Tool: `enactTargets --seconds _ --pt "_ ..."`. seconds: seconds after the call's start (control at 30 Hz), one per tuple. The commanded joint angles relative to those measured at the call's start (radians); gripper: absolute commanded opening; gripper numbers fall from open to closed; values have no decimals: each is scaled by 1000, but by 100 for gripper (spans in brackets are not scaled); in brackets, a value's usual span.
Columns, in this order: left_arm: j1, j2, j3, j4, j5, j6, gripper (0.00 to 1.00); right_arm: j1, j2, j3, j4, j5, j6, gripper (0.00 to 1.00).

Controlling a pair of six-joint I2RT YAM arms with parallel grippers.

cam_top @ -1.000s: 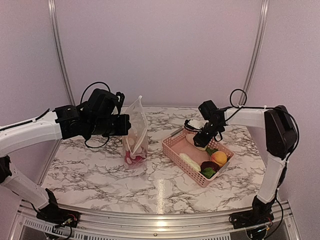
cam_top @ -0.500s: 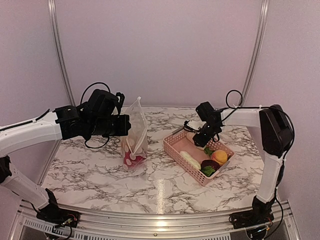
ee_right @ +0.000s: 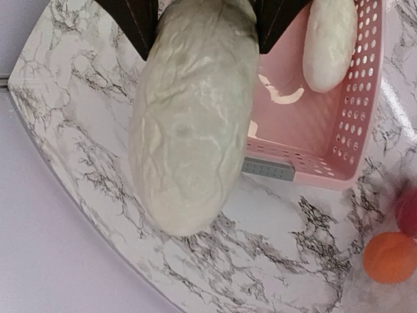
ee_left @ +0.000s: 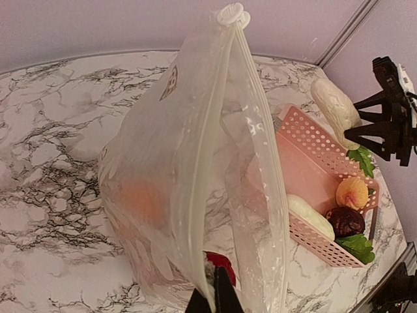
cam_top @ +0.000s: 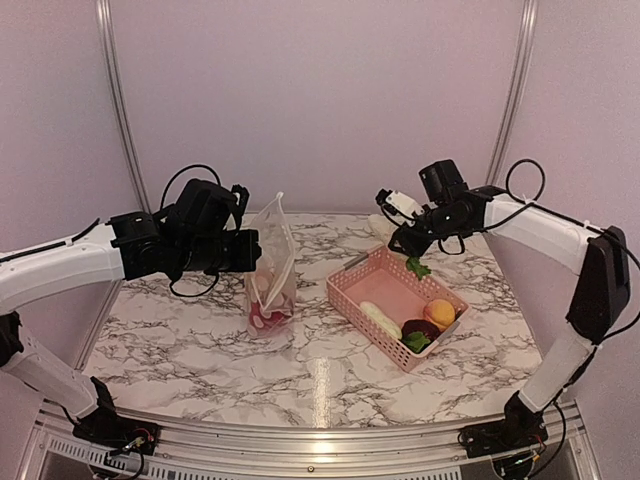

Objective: Place the food in the zip-top bag and seal the zipper
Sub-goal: Pick up the fake vegetable from the bin, then place the fake vegetable in the zipper food storage bag.

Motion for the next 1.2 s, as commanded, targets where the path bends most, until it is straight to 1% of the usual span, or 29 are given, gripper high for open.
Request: enactTargets --seconds 0.0,0.1,0.23,0.27,0.33,0.4,0.53,0.73,0.87,1.0,1.07,1.17 --pt "0 -12 -18 36 -17 8 0 7 -88 69 -7 -236 -2 28" --pt "0 -10 -18 44 -8 0 0 9 -136 94 16 -385 8 28" --pt "0 -14 -15 43 -12 -16 0 10 -194 105 66 -696 9 33" --pt "0 -16 -14 42 -10 -17 0 11 -186 124 69 -779 28 34" --pt "2 -20 -15 45 -7 -20 0 22 -158 169 65 -856 70 34" --pt "1 -24 -22 56 0 -23 0 47 -137 201 73 -863 89 34" --pt "1 -28 -21 64 9 -27 0 122 -82 255 66 -818 90 33" --pt "-1 -39 -30 83 22 -41 0 217 23 364 92 -816 154 31" --pt "0 -44 -22 91 45 -58 0 241 105 440 150 -833 249 29" --pt "-1 -59 -24 115 78 -90 0 244 182 501 234 -871 382 28" --pt "-1 -69 -36 134 91 -109 0 251 215 532 263 -883 428 28" --pt "-1 -83 -53 161 108 -140 0 273 251 582 282 -894 450 28"
